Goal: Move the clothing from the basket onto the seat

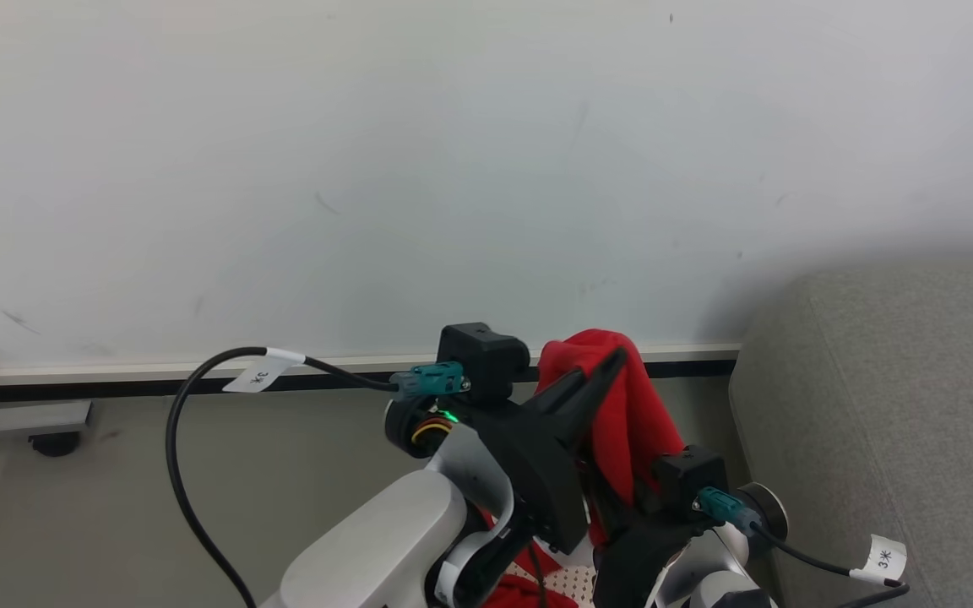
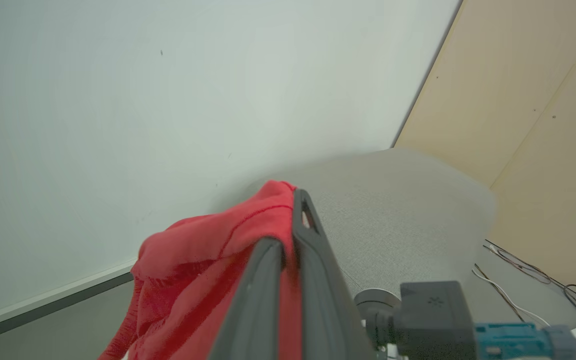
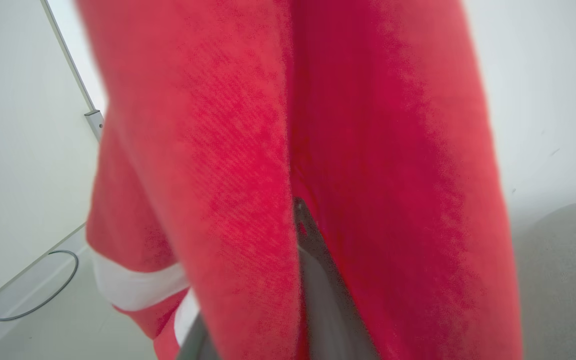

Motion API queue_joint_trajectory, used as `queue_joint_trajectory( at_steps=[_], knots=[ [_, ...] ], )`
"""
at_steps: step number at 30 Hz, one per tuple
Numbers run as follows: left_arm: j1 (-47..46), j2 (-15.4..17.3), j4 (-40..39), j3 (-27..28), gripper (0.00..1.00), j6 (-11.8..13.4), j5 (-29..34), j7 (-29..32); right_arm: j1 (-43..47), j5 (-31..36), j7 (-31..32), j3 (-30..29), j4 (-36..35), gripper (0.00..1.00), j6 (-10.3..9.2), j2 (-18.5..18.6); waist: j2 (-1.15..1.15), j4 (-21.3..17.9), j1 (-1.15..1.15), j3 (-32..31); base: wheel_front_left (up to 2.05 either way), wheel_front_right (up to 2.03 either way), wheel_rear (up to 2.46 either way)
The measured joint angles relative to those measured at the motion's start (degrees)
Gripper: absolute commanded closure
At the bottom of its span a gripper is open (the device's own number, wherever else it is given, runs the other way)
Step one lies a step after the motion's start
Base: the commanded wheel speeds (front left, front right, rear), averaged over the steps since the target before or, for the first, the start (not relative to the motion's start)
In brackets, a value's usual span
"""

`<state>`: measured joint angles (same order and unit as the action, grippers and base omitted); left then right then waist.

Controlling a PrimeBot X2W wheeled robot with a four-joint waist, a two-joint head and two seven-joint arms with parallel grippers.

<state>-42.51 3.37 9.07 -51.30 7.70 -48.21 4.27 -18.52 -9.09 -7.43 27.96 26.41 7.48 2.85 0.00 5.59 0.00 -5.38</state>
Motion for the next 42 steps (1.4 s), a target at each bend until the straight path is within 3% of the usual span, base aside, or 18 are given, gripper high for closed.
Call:
queue_joint_trajectory(
  at_steps=[1,2,3,9,15,23,33,42],
  knots=[
    [0.26,0.22,0.37,-0.01,0.88,0.12,0.14,-0.46,-0.02,0.08,-0.14,-0.05,0.07,1.0,0.0,0.0,0.0,-0.08,0.0,0.05,0.0,0.0,0.0],
    [0.35,0.56,0.81,0.01,0.27,0.45,0.48,-0.93,-0.01,0.23,-0.18,-0.12,0.18,1.0,0.0,0.0,0.0,-0.18,0.0,0.1,0.0,0.0,0.0],
    [0.55,1.12,1.89,0.49,0.0,0.77,0.71,-2.02,0.0,0.4,-0.41,-0.48,0.23,1.0,0.0,-0.01,0.0,-0.4,0.0,0.19,0.0,0.0,0.0],
    [1.6,2.83,4.63,1.29,0.0,2.15,2.29,-5.09,0.22,0.73,-0.71,-1.47,-0.01,1.0,0.0,0.0,0.0,-0.93,0.0,0.38,0.0,0.0,0.0],
    [4.07,7.14,8.27,2.81,0.0,3.24,4.81,-11.04,0.75,1.35,-0.85,-3.03,-1.51,1.0,0.0,0.0,0.0,-2.25,0.0,0.68,0.0,0.0,0.0],
    [9.93,12.41,9.33,2.85,0.0,1.37,6.0,-16.89,2.05,3.55,-0.62,-6.1,-3.37,1.0,0.0,0.0,0.0,-4.21,0.0,1.41,0.0,0.0,0.0],
    [20.23,16.7,2.48,7.62,0.0,-2.11,7.01,-19.2,1.22,5.68,0.23,-8.36,-5.42,1.0,0.0,-0.01,0.0,-7.88,0.0,2.79,0.0,0.0,0.0],
    [30.53,17.72,-7.95,15.83,0.0,-1.32,13.44,-19.3,-4.27,7.19,0.85,-6.95,-6.5,1.0,0.0,0.01,0.0,-14.69,0.0,4.79,0.0,0.0,0.0]
  ],
)
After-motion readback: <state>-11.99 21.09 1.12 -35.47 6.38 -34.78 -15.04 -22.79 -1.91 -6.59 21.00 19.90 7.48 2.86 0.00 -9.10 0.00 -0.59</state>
